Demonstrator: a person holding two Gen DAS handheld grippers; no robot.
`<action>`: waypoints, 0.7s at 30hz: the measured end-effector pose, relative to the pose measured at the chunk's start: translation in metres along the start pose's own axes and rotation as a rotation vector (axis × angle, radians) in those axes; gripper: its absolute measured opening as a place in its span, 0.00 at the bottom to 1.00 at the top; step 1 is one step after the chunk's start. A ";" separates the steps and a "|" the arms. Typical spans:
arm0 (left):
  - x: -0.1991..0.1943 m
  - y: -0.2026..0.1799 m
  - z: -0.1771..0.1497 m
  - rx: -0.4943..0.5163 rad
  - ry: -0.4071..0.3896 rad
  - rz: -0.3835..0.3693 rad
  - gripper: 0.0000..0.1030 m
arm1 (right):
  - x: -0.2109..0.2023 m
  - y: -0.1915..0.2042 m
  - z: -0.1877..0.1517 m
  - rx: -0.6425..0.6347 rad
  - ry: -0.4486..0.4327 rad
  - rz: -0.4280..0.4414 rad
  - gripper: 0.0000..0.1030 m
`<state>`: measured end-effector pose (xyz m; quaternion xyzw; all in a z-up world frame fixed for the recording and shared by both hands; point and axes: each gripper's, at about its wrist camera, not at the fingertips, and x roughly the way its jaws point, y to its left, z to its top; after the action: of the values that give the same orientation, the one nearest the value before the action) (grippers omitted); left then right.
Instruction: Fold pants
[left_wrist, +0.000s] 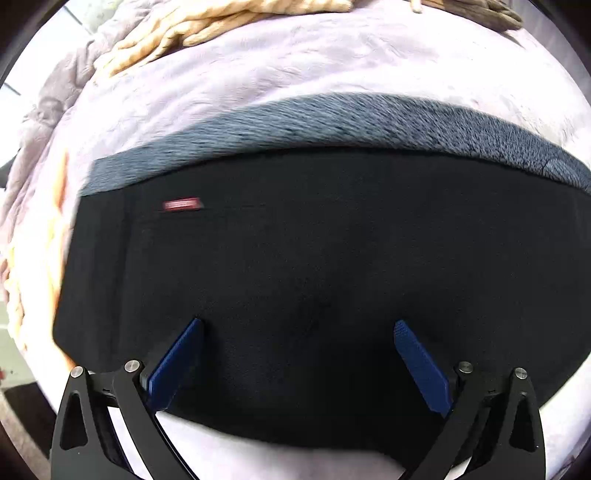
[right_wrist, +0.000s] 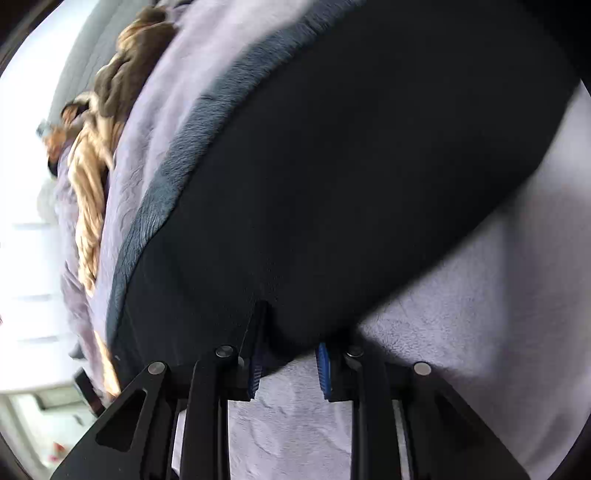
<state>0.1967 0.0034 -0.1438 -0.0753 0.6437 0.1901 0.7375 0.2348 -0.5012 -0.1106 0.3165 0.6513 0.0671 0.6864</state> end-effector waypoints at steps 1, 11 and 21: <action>-0.006 0.006 -0.001 -0.004 -0.027 -0.012 1.00 | -0.007 0.006 -0.006 -0.007 -0.012 0.002 0.32; 0.033 0.059 -0.019 -0.050 -0.021 -0.026 1.00 | 0.096 0.122 -0.151 -0.076 0.389 0.353 0.37; 0.047 0.068 -0.017 -0.047 -0.044 -0.057 1.00 | 0.136 0.142 -0.169 -0.101 0.441 0.269 0.29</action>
<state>0.1598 0.0678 -0.1832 -0.1066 0.6204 0.1856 0.7545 0.1409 -0.2620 -0.1438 0.3433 0.7331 0.2572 0.5277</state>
